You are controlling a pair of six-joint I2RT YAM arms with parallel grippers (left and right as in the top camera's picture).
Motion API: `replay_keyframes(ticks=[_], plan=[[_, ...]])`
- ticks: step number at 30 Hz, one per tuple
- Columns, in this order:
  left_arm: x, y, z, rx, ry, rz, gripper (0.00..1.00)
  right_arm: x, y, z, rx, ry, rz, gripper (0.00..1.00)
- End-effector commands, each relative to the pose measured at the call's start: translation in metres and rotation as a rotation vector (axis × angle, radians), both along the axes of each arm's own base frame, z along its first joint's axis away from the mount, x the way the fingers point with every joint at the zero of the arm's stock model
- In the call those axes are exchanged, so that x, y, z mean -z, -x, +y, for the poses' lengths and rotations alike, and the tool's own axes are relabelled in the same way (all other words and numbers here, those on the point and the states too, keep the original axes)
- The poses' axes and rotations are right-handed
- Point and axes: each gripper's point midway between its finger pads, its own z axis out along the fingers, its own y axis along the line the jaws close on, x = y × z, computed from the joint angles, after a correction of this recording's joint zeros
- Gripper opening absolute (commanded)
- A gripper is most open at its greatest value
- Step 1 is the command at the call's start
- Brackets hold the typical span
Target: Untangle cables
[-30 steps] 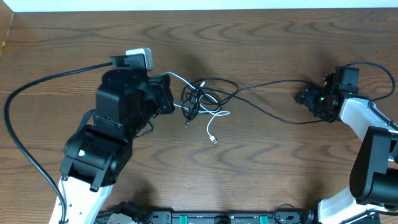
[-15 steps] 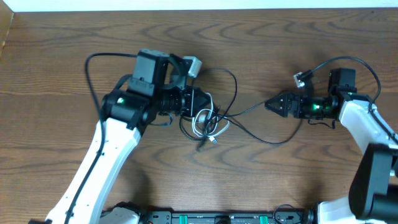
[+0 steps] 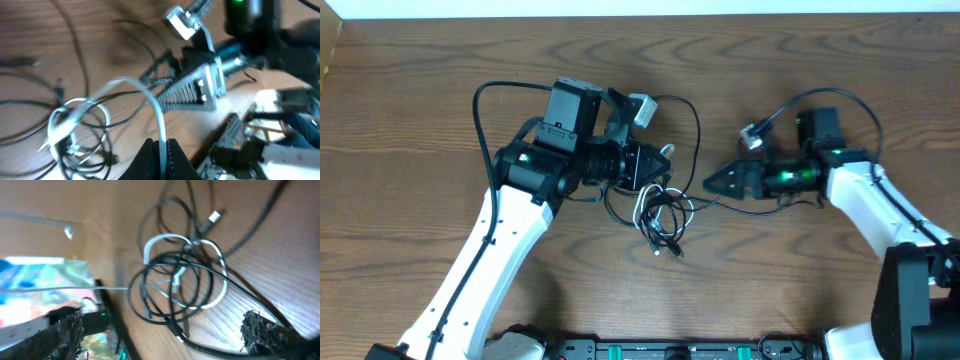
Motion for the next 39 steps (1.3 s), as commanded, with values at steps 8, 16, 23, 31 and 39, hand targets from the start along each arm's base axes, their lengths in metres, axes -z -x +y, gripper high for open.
replay_keyframes(ticks=[8, 16, 23, 31, 39], plan=[[0.055, -0.009, 0.11, -0.538, -0.533, 0.126, 0.07, 0.036, 0.007, 0.019, -0.016, 0.311, -0.025, 0.99], [0.049, -0.006, 0.105, -0.518, -0.396, 0.211, 0.07, 0.041, 0.02, 0.052, -0.078, 0.375, -0.087, 0.99], [-0.004, -0.011, 0.099, -0.498, -0.107, 0.178, 0.07, 0.024, 0.031, 0.087, -0.218, 0.288, -0.21, 0.99], [-0.033, -0.008, 0.115, -0.681, 0.032, 0.227, 0.07, -0.057, 0.032, 0.119, -0.366, 0.031, -0.486, 0.99], [-0.046, -0.002, 0.126, -0.766, 0.066, 0.214, 0.08, -0.069, -0.036, 0.075, 0.12, 0.325, -0.501, 0.99]])
